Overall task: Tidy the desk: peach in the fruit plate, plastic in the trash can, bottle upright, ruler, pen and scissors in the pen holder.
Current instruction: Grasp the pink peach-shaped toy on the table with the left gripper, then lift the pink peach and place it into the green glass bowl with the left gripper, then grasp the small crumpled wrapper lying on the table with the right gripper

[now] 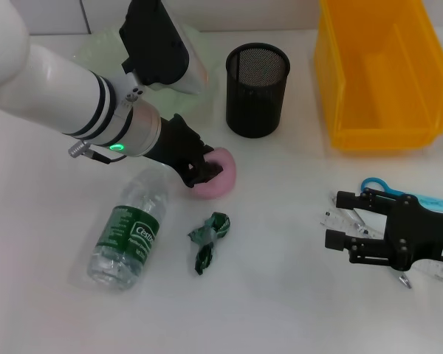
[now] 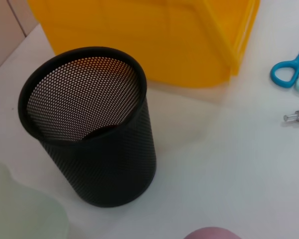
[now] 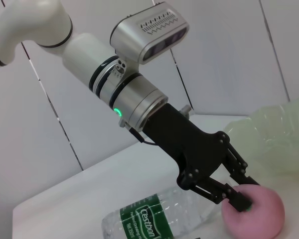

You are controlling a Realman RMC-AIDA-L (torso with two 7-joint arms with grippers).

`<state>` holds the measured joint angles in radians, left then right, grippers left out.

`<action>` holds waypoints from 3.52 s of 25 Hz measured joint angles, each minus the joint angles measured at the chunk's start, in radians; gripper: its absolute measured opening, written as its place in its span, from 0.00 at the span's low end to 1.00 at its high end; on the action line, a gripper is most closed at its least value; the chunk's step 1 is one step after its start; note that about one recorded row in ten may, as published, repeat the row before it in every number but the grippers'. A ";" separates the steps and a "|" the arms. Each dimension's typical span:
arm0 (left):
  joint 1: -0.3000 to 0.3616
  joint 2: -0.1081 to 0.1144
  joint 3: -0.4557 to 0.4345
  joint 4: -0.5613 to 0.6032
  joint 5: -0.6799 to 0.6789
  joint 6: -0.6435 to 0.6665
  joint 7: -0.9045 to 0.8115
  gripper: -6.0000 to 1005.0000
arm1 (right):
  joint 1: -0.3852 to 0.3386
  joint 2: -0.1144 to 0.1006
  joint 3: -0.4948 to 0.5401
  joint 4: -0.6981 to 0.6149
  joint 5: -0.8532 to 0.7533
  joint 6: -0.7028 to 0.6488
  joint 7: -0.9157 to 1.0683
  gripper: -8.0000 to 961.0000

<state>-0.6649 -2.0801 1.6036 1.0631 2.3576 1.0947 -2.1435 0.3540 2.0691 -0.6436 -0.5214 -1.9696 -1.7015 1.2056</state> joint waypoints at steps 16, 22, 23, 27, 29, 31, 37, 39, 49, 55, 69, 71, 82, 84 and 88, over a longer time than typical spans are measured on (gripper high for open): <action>0.085 0.008 0.018 0.195 -0.055 0.022 -0.015 0.05 | 0.002 -0.003 0.005 -0.003 0.002 0.002 0.001 0.85; 0.122 0.009 -0.086 0.286 -0.071 0.052 -0.005 0.05 | 0.008 -0.003 0.006 0.000 0.005 0.002 0.001 0.85; 0.126 0.010 -0.158 0.307 -0.071 0.064 -0.003 0.05 | 0.009 -0.003 0.006 0.000 0.005 0.002 0.001 0.85; 0.125 0.011 -0.263 0.299 -0.072 0.050 0.000 0.06 | 0.013 0.003 0.005 0.000 0.005 0.002 0.000 0.85; 0.113 0.011 -0.320 0.259 -0.071 0.012 0.000 0.07 | 0.014 0.004 0.006 0.000 0.006 0.003 -0.001 0.85; 0.067 0.014 -0.389 0.153 -0.064 -0.060 0.000 0.09 | 0.021 0.007 0.003 0.002 0.006 0.010 -0.001 0.85; 0.038 0.011 -0.425 0.040 -0.065 -0.181 0.043 0.14 | 0.041 0.008 0.003 0.027 0.006 0.015 -0.010 0.85; 0.050 0.009 -0.422 0.034 -0.067 -0.222 0.050 0.15 | 0.045 0.008 0.005 0.033 0.007 0.019 -0.016 0.85; 0.150 0.018 -0.535 0.068 -0.422 0.077 0.289 0.54 | 0.063 0.007 0.025 0.044 0.010 0.027 -0.017 0.85; 0.240 0.020 -0.621 0.054 -0.525 0.506 0.499 0.72 | 0.069 -0.016 0.136 0.014 0.011 0.015 0.064 0.85; 0.343 0.049 -0.639 -0.117 -0.459 0.684 0.621 0.84 | 0.206 -0.031 -0.210 -0.708 -0.208 -0.118 0.743 0.85; 0.343 0.046 -0.640 -0.122 -0.458 0.686 0.623 0.84 | 0.279 -0.028 -0.354 -0.768 -0.292 -0.127 0.818 0.85; 0.344 0.057 -0.640 -0.125 -0.458 0.699 0.615 0.83 | 0.445 0.014 -0.683 -0.672 -0.457 0.011 0.816 0.85; 0.344 0.063 -0.641 -0.125 -0.458 0.701 0.614 0.83 | 0.457 0.015 -0.742 -0.625 -0.437 0.060 0.766 0.85; 0.345 0.072 -0.644 -0.127 -0.458 0.711 0.613 0.83 | 0.506 0.015 -0.768 -0.510 -0.341 0.095 0.643 0.85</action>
<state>-0.3199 -2.0079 0.9597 0.9362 1.8999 1.8055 -1.5310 0.8596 2.0846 -1.4114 -1.0317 -2.3110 -1.6068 1.8490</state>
